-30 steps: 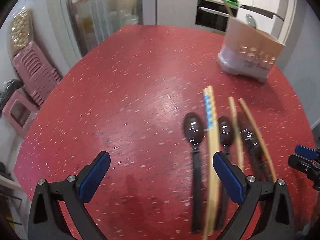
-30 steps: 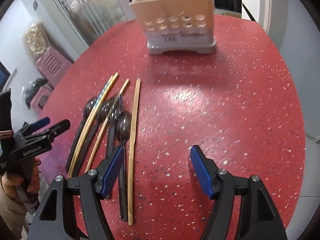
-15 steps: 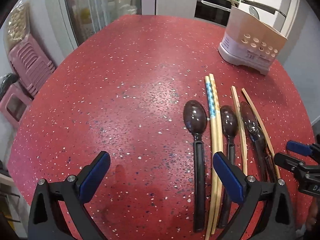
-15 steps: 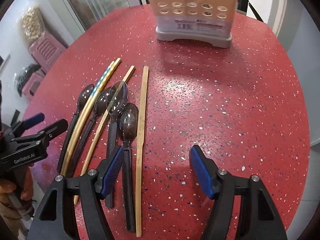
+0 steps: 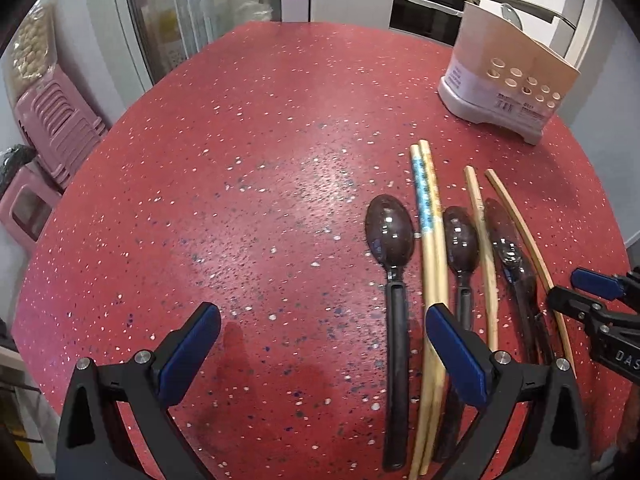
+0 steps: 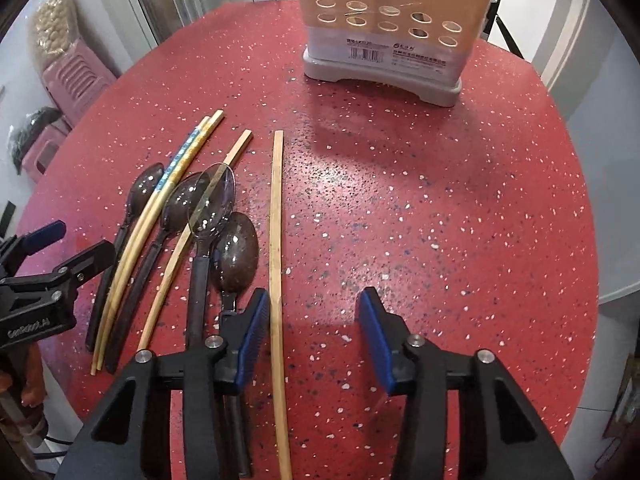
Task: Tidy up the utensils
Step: 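Close the right gripper on a single wooden chopstick, then close the left gripper on a dark spoon handle while the right gripper holds the chopstick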
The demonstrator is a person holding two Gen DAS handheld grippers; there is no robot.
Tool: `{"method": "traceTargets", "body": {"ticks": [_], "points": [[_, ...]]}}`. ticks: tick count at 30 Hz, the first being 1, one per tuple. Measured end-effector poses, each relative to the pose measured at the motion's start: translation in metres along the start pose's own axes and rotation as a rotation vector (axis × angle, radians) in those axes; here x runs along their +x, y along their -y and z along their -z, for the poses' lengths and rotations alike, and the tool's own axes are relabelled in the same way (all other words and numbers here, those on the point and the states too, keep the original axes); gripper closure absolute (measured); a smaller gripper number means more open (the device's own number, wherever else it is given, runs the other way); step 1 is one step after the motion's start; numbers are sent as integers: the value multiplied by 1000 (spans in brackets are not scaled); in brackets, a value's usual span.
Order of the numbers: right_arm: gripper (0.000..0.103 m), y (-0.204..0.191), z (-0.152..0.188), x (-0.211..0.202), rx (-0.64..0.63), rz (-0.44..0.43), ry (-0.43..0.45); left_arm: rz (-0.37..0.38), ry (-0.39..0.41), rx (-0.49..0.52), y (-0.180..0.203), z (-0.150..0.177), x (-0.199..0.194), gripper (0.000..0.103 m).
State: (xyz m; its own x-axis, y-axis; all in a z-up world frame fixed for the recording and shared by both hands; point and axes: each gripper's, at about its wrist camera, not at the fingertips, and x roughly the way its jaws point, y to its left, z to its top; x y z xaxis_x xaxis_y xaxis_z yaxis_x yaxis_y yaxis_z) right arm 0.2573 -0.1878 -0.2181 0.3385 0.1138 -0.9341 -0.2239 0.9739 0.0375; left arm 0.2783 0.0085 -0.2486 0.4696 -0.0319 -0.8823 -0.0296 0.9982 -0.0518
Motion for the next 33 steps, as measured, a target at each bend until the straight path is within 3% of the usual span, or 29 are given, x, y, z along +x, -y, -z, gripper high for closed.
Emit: {"method": "traceTargets", "body": {"ticks": [9,11,13,14,17,19,21,25,26,27,33], "points": [[56,-13,-34,13,-61,15,-97,28,-13,26,21,-4,-2,0],[64,-12,-38,13,-61,21,-112,42,-17,16,22,-3,-5,0],[94,-6,-40,12,-59,10,-114,60,-21,5,25,-3,-9,0],[97,-1,-41,12,-51,9,-112,74,-22,1,29,-5,-11,0],[97,13,-42,11,-1,-44,-109,102,-29,22,50,-8,-14,0],[97,18,-40,9,13,-58,-99,115,-47,47,65,-8,-14,7],[97,24,-38,8,22,-72,-93,138,-65,71,81,-7,-13,26],[97,33,-30,5,44,-119,-83,162,-85,112,111,-5,-16,29],[97,35,-29,4,48,-129,-81,167,-91,122,117,-5,-16,32],[97,38,-27,2,53,-140,-76,174,-101,127,122,-6,-16,41],[97,60,-18,-5,77,-193,-52,189,-171,93,130,-10,-5,43]]}}
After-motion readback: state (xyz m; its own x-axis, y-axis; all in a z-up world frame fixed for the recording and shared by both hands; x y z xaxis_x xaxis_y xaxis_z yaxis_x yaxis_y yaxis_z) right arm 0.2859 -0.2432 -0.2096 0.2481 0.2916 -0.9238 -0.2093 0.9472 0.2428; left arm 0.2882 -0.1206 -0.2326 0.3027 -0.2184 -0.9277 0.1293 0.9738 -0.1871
